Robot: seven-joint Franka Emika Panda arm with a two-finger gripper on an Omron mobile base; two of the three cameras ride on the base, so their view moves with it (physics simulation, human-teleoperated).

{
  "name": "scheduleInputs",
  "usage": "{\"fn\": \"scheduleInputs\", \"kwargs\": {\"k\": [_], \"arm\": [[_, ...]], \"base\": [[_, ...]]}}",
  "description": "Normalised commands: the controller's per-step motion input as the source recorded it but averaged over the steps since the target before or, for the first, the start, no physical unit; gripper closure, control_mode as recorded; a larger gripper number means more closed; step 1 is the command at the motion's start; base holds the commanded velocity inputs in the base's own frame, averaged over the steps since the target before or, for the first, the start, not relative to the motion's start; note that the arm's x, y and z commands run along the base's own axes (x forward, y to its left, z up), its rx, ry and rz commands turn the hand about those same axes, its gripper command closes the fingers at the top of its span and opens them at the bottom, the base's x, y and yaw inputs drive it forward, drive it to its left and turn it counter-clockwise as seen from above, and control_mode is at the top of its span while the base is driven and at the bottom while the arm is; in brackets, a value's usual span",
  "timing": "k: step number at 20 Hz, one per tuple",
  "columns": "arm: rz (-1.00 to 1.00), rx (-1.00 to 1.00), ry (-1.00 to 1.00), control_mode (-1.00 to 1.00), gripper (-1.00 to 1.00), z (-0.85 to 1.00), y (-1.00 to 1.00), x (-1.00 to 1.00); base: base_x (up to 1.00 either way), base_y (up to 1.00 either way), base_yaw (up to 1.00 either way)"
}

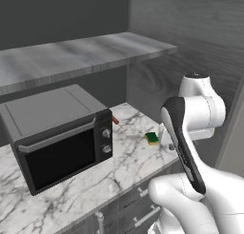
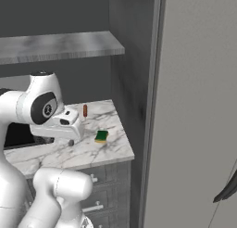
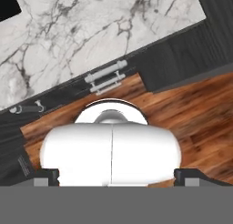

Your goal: Place the sponge inside the microwave to prepare for sanitizing.

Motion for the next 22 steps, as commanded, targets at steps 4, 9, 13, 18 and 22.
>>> {"fn": "scheduleInputs", "kwargs": {"k": [4,9,13,18,22], "arm": [[0.0,0.02,0.0,-1.0,-1.0,0.01,-0.09,0.77],[0.02,0.06,0.0,-1.0,-1.0,0.0,-0.34,0.77],[0.0,0.0,-0.1,-1.0,-1.0,-0.17,-0.03,0.73],[0.0,0.0,-0.14,-1.0,-1.0,-0.43,0.0,0.51],[0.0,0.0,0.0,-1.0,-1.0,-0.09,-0.11,0.28]], "base": [[0.0,0.0,0.0],[0.0,0.0,0.0],[0.0,0.0,0.0],[0.0,0.0,0.0],[0.0,0.0,0.0]]}}
